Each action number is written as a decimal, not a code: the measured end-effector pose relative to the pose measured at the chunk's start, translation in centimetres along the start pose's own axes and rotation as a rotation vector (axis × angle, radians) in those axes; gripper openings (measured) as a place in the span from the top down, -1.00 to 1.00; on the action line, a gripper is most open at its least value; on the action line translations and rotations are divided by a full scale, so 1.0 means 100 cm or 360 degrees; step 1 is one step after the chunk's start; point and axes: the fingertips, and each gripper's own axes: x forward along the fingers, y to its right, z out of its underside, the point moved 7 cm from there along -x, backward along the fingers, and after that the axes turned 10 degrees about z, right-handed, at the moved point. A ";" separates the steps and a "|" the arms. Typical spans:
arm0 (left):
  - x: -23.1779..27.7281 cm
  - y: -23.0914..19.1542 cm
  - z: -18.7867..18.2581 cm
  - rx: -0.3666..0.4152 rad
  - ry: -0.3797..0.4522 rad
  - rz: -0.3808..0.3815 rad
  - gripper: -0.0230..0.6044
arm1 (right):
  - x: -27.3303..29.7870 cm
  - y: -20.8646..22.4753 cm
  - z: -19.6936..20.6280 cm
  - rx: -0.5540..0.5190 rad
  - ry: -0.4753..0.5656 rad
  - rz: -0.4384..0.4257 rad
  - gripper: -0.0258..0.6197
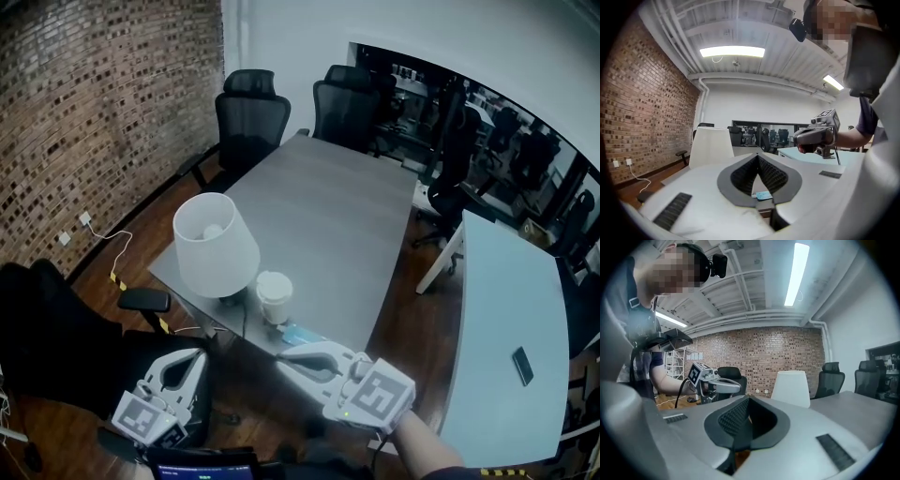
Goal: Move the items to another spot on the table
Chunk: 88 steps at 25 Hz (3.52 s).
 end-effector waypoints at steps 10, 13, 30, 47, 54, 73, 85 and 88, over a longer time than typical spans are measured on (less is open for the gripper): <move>0.044 -0.014 0.013 -0.0078 -0.0073 -0.0097 0.89 | -0.011 0.055 0.019 0.0027 0.0042 -0.0019 0.90; 0.068 -0.016 0.003 -0.0027 -0.0048 -0.0084 0.89 | -0.011 0.076 0.021 0.0027 0.0036 -0.0052 0.90; 0.100 -0.054 -0.047 0.0018 0.0004 0.0017 0.89 | 0.018 0.135 0.011 0.0101 0.0027 -0.0207 0.90; 0.075 -0.046 -0.125 -0.0259 0.0468 0.0899 0.89 | 0.049 0.126 -0.003 0.0173 0.0000 -0.0045 0.90; 0.082 -0.023 -0.138 -0.0439 0.0570 0.1174 0.89 | 0.050 0.129 0.005 0.0185 -0.0044 -0.0017 0.90; 0.078 0.057 -0.134 0.0141 0.0091 0.1486 0.93 | 0.049 0.130 0.022 0.0198 -0.0081 -0.0047 0.90; 0.090 0.053 -0.173 0.0250 0.0238 0.1624 0.93 | 0.058 0.133 0.022 0.0178 -0.0108 -0.0059 0.90; 0.083 0.058 -0.176 0.0217 0.0291 0.1693 0.93 | 0.059 0.132 0.025 0.0182 -0.0127 -0.0054 0.90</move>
